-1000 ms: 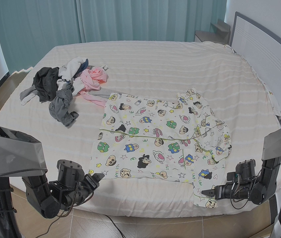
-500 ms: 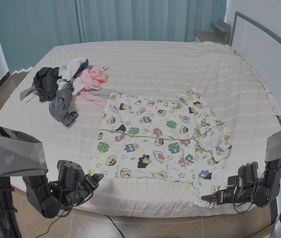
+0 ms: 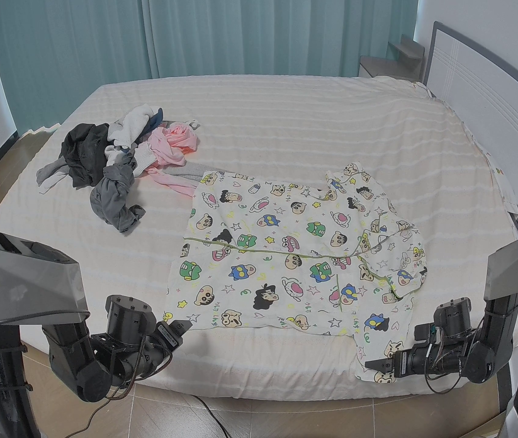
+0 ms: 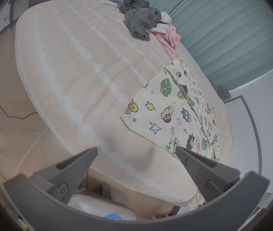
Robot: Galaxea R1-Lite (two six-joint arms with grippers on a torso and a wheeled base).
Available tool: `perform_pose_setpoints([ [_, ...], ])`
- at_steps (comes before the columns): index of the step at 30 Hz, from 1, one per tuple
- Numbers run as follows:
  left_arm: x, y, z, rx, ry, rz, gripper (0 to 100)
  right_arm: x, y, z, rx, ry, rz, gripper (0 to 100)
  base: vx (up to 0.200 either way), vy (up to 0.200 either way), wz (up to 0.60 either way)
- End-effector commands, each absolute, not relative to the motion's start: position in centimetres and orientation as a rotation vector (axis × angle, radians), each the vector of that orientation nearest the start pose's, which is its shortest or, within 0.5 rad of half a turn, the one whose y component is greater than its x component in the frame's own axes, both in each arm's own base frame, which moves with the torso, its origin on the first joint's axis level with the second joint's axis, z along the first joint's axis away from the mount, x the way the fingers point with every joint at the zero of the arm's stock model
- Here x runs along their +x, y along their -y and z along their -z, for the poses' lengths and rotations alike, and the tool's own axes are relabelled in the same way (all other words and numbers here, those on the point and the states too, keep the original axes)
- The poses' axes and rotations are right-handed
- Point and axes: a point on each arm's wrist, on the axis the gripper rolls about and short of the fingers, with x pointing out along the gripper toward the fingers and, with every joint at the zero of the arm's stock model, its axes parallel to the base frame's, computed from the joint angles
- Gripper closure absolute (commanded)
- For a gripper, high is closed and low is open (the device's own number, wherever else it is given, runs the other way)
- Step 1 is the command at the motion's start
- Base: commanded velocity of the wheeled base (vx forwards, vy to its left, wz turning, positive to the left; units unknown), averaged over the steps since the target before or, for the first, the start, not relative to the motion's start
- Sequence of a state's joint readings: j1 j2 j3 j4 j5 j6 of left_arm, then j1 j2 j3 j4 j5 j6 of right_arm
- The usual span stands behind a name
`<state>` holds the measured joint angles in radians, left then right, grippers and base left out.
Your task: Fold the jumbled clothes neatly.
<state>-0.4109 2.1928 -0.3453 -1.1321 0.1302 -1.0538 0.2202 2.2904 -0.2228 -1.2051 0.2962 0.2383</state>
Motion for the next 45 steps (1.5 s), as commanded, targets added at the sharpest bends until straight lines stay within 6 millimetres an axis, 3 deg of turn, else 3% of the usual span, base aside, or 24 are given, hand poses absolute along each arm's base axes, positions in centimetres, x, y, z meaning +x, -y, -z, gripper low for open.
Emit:
perform_pose_setpoints([
  [1, 25.5, 10.8, 1.2, -0.812, -0.753, -0.121, 0, 24.3, -5.4, 4.4, 0.262, -0.922, -0.351, 0, 0.000, 0.000, 0.00],
  [10, 25.5, 10.8, 1.2, -0.802, -0.755, -0.118, 0, 24.8, -5.4, 4.1, 0.384, -0.895, -0.313, 0, 0.000, 0.000, 0.00],
  [29, 25.5, 10.9, 1.4, -0.798, -0.757, -0.117, 0, 25.3, -7.1, 5.3, 0.365, -0.895, -0.362, 0, 0.000, 0.000, 0.00],
  [30, 25.5, 10.9, 1.4, -0.797, -0.759, -0.118, 0, 25.3, -7.1, 5.4, 0.365, -0.897, -0.362, 100, 0.000, 0.000, 0.00],
  [45, 25.3, 11.2, 1.6, -0.795, -0.769, -0.111, 0, 23.9, -6.1, 4.2, 0.368, -0.902, -0.336, 100, 0.000, 0.000, 0.00],
])
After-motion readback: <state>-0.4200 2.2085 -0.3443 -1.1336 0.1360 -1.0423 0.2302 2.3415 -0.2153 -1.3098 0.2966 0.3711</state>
